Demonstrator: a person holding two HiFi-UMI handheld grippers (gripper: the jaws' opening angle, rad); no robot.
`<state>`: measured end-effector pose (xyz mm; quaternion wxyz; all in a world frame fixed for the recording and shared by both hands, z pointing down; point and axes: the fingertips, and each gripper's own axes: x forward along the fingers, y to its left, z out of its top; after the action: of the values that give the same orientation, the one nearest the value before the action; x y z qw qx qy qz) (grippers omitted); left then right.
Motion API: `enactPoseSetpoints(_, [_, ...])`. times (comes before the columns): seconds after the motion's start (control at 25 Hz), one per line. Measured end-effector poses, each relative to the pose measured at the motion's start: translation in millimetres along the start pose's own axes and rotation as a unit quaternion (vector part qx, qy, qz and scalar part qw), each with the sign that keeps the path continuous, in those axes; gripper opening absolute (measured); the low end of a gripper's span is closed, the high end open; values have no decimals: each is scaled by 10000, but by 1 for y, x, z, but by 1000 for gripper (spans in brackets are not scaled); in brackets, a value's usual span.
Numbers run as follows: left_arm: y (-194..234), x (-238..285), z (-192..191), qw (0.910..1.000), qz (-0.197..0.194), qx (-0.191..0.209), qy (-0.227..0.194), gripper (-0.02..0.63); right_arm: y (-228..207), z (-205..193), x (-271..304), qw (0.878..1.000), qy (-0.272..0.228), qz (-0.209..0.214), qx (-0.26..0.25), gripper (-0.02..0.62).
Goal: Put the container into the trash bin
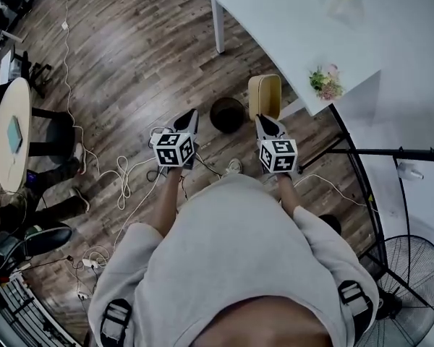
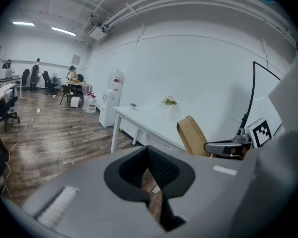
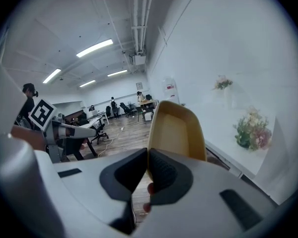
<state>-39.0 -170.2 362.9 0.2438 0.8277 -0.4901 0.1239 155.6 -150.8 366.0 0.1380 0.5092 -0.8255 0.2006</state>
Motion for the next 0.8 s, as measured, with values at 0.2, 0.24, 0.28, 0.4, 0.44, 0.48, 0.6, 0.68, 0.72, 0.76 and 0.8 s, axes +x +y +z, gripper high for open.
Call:
enactPoseSetpoints(0.2, [8, 17, 5, 9998, 167, -70, 51, 11, -12, 1, 21, 9997, 135, 180, -34, 28])
enactPoseSetpoints(0.24, [10, 19, 5, 9997, 202, -93, 62, 11, -14, 1, 25, 9996, 167, 215, -49, 28])
enactPoseSetpoints(0.28, [12, 20, 4, 9996, 236, -113, 78, 11, -15, 0, 28, 9995, 198, 248, -65, 28])
enactPoseSetpoints(0.4, [17, 25, -2, 9993, 313, -163, 158, 11, -18, -1, 37, 9992, 258, 311, -63, 28])
enactPoseSetpoints(0.44, [18, 27, -5, 9991, 325, -184, 194, 11, -19, -2, 38, 9991, 275, 323, -44, 28])
enactPoseSetpoints(0.48, [17, 28, -8, 9990, 330, -209, 227, 11, -20, -4, 39, 9990, 299, 334, -28, 28])
enactPoseSetpoints(0.6, [15, 29, -15, 9987, 337, -262, 288, 11, -21, -11, 41, 9985, 397, 369, -19, 28])
enactPoseSetpoints(0.68, [16, 27, -19, 9985, 363, -270, 319, 11, -20, -14, 42, 9983, 443, 383, -24, 28])
enactPoseSetpoints(0.72, [18, 25, -21, 9984, 372, -273, 335, 11, -19, -15, 42, 9982, 459, 380, -25, 28])
enactPoseSetpoints(0.76, [21, 23, -23, 9983, 378, -276, 352, 11, -17, -16, 43, 9982, 471, 371, -27, 28])
enactPoseSetpoints(0.8, [24, 21, -25, 9982, 385, -283, 371, 11, -16, -17, 44, 9982, 481, 363, -28, 28])
